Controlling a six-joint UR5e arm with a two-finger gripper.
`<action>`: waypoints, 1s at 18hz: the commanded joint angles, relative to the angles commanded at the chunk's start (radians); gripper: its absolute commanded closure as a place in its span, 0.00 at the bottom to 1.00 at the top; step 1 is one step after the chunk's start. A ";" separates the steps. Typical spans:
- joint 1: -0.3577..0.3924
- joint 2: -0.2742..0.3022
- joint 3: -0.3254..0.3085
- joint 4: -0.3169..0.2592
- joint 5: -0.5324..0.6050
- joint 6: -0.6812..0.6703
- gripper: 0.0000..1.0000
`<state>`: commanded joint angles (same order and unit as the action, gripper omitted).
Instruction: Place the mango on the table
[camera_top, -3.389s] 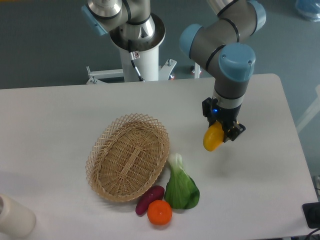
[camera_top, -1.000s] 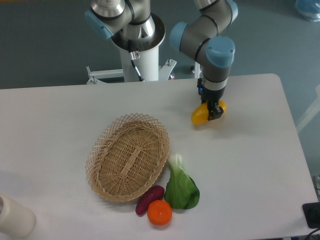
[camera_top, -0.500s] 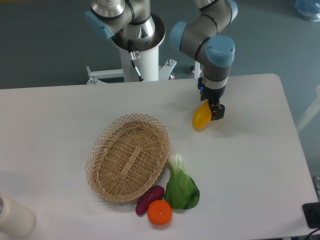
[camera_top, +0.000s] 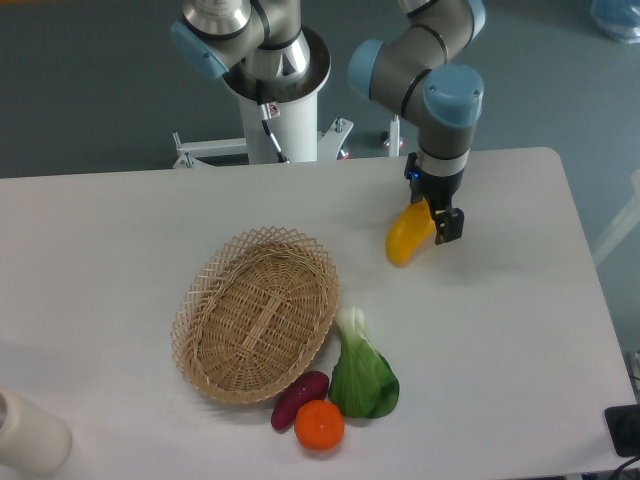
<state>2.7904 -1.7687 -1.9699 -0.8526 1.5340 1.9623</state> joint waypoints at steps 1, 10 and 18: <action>-0.003 0.000 0.031 -0.031 -0.006 -0.029 0.00; -0.072 -0.092 0.319 -0.322 0.023 -0.218 0.00; -0.110 -0.141 0.402 -0.342 0.034 -0.227 0.00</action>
<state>2.6799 -1.9098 -1.5677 -1.1950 1.5677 1.7350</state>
